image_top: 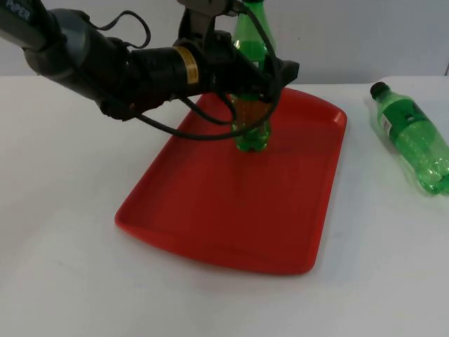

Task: Place the bottle upright on the tray.

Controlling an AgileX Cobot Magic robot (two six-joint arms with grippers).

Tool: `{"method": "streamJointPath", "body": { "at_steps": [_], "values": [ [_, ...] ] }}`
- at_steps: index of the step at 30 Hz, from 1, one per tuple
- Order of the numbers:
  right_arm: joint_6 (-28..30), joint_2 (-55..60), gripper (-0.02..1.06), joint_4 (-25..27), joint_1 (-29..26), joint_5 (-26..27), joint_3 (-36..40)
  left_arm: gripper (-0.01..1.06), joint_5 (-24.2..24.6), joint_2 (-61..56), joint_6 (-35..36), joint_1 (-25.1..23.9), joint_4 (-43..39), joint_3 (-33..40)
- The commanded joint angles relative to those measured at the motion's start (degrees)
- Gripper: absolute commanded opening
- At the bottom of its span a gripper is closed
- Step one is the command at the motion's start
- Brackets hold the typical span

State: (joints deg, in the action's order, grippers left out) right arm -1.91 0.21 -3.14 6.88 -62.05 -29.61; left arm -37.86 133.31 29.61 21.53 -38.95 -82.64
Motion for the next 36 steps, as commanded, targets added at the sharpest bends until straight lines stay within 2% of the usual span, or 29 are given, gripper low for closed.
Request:
{"method": "streamJointPath", "body": {
  "at_steps": [1,2,5,10,15,18,19,23,25,28,33,36],
  "values": [
    [0.2,-0.2,1.05,0.1,-0.4,0.3,0.1,1.03,2.3,-1.2,1.1,0.1,-0.9,0.1],
    [0.2,-0.2,1.05,0.1,-0.4,0.3,0.1,1.03,4.4,-1.4,1.5,0.1,-0.9,0.1],
    [0.2,-0.2,1.05,0.1,-0.4,0.3,0.1,1.03,6.3,-1.9,2.3,0.1,-1.1,0.1],
    [0.2,-0.2,1.05,0.1,-0.4,0.3,0.1,1.03,5.9,-3.2,5.4,0.1,-4.8,0.1],
    [0.2,-0.2,1.05,0.1,-0.4,0.3,0.1,1.03,8.8,-4.1,9.1,-0.3,-7.1,0.1],
    [0.2,-0.2,1.05,0.1,-0.4,0.3,0.1,1.03,8.6,-4.1,15.3,-0.3,-14.7,0.1],
    [0.2,-0.2,1.05,0.1,-0.4,0.3,0.1,1.03,8.6,-4.1,15.3,-0.3,-14.7,0.1],
    [0.2,-0.2,1.05,0.1,-0.4,0.3,0.1,1.03,8.7,-4.2,22.6,-0.3,-21.6,0.1],
    [0.2,-0.2,1.05,0.1,-0.4,0.3,0.1,1.03,9.6,-4.2,23.0,-0.3,-22.2,0.1],
    [0.2,-0.2,1.05,0.1,-0.4,0.3,0.1,1.03,13.7,-4.2,23.6,-0.3,-22.2,0.1],
    [0.2,-0.2,1.05,0.1,-0.4,0.3,0.1,1.03,13.6,-4.5,23.6,-0.4,-23.2,0.1],
    [0.2,-0.2,1.05,0.1,-0.4,0.3,0.1,1.03,16.0,-5.1,23.8,-0.4,-23.6,0.1]
  ]
}}
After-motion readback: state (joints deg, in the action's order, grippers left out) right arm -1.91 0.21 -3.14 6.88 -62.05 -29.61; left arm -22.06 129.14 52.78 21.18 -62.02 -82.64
